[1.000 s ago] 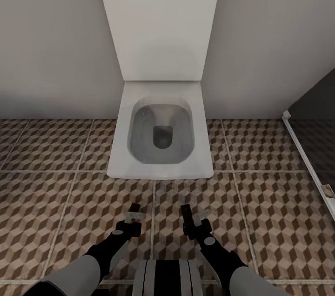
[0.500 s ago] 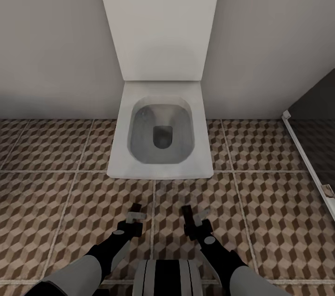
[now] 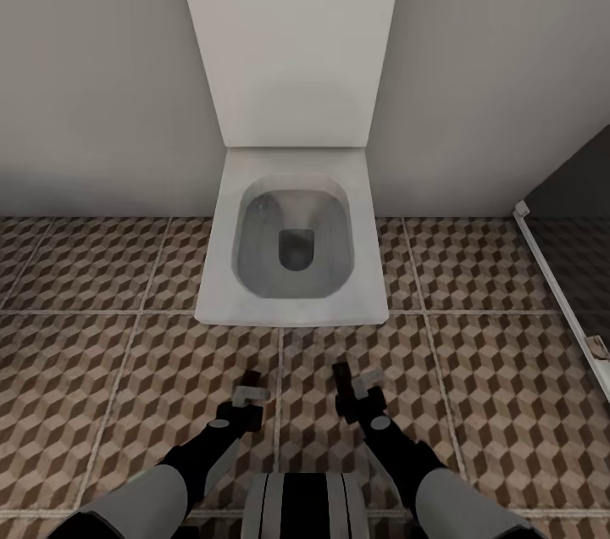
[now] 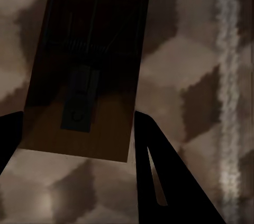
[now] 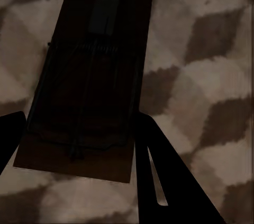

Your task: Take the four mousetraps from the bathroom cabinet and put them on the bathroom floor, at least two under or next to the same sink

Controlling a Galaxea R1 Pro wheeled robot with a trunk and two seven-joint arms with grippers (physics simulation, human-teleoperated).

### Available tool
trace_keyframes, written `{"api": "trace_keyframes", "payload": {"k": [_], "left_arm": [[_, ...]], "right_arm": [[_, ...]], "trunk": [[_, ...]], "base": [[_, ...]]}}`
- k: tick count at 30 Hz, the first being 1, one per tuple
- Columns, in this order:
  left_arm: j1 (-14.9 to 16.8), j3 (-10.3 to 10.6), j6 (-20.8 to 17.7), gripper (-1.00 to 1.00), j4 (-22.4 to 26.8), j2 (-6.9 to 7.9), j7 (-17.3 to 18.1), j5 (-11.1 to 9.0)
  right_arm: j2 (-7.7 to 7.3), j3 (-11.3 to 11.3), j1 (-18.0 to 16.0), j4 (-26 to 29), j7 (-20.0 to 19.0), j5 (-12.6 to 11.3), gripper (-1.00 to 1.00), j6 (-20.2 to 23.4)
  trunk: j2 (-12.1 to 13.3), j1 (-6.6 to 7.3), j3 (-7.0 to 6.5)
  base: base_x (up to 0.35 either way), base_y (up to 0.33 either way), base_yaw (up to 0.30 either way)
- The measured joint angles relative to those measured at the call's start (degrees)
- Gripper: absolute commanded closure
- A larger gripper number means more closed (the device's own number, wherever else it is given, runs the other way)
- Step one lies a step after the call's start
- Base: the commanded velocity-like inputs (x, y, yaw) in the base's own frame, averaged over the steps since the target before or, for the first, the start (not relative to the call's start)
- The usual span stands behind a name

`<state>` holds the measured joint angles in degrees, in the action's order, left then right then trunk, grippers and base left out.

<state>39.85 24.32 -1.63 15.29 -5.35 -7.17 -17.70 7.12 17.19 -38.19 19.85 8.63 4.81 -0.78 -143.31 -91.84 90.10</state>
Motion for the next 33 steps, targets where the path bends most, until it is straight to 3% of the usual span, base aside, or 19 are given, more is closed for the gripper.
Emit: {"api": "trace_keyframes", "payload": {"k": [12, 22, 33], "left_arm": [[0.02, 1.07, 0.0, 1.0, 0.01, -0.33, 0.0, 0.0], [-0.01, 1.12, 0.17, 1.0, 0.04, -0.09, -0.05, 0.07], [0.01, 1.08, 0.6, 1.0, 0.09, -0.07, -0.06, 0.1]], "right_arm": [[0.0, 0.08, -0.44, -0.02, 1.48, -0.02, 1.0, 0.93], [-0.01, 0.13, -0.44, -2.52, 1.43, -0.08, 1.0, -3.29], [0.14, 0.25, -0.46, -5.26, 1.22, -0.09, 1.0, -3.66]], "trunk": [[0.0, 0.0, 0.0], [0.0, 0.0, 0.0], [0.0, 0.0, 0.0]], "base": [[0.0, 0.0, 0.0], [0.0, 0.0, 0.0], [0.0, 0.0, 0.0]]}}
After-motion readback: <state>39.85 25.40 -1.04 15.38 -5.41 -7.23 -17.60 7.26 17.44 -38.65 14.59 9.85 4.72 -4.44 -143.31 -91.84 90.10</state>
